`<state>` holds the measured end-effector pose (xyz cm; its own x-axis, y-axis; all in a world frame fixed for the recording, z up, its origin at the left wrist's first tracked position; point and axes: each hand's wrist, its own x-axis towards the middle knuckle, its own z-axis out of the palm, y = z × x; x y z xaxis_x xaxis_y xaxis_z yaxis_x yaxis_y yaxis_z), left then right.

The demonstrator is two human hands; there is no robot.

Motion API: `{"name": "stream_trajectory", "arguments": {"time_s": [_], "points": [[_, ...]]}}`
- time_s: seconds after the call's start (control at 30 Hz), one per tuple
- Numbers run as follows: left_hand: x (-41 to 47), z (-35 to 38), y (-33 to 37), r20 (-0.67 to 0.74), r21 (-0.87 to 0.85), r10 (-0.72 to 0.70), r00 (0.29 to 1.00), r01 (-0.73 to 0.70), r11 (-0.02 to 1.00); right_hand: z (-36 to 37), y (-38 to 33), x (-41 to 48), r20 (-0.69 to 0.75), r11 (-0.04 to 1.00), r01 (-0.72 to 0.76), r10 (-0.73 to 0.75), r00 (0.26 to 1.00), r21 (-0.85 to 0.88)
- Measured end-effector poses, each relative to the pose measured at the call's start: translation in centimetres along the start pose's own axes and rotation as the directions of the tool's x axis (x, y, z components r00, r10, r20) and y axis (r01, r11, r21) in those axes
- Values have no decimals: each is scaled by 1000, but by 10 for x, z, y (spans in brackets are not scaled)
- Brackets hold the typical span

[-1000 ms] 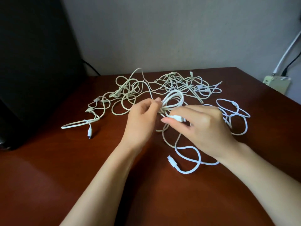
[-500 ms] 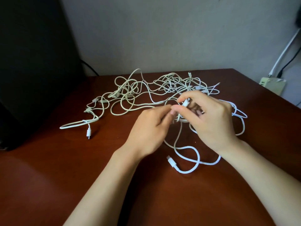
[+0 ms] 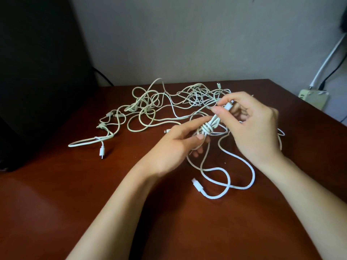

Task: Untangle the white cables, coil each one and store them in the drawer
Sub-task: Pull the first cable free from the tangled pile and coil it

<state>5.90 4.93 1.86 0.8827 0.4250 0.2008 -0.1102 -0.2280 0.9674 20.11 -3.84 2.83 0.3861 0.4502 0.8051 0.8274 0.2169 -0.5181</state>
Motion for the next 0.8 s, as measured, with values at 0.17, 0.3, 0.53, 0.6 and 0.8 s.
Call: {"name": "stream_trajectory", "arguments": {"time_s": [0.17, 0.3, 0.53, 0.6, 0.8], "points": [[-3, -4, 4, 18, -84, 9, 1000, -8, 996, 0, 0, 0, -7, 998, 53, -53, 999, -18], [-3, -7, 5, -14, -82, -2, 1000, 1, 997, 2, 1, -2, 16, 986, 158, -158, 987, -50], [-2, -8, 3, -74, -97, -56, 996, 49, 994, 3, 1, -8, 110, 937, 330, -318, 942, -118], [-1, -7, 3, -39, -23, -47, 998, 46, 999, 4, -2, -8, 116, 926, 361, -349, 930, -109], [-2, -2, 4, -13, 17, -28, 1000, 28, 999, 4, -9, -9, 137, 917, 393, -380, 915, -76]]}}
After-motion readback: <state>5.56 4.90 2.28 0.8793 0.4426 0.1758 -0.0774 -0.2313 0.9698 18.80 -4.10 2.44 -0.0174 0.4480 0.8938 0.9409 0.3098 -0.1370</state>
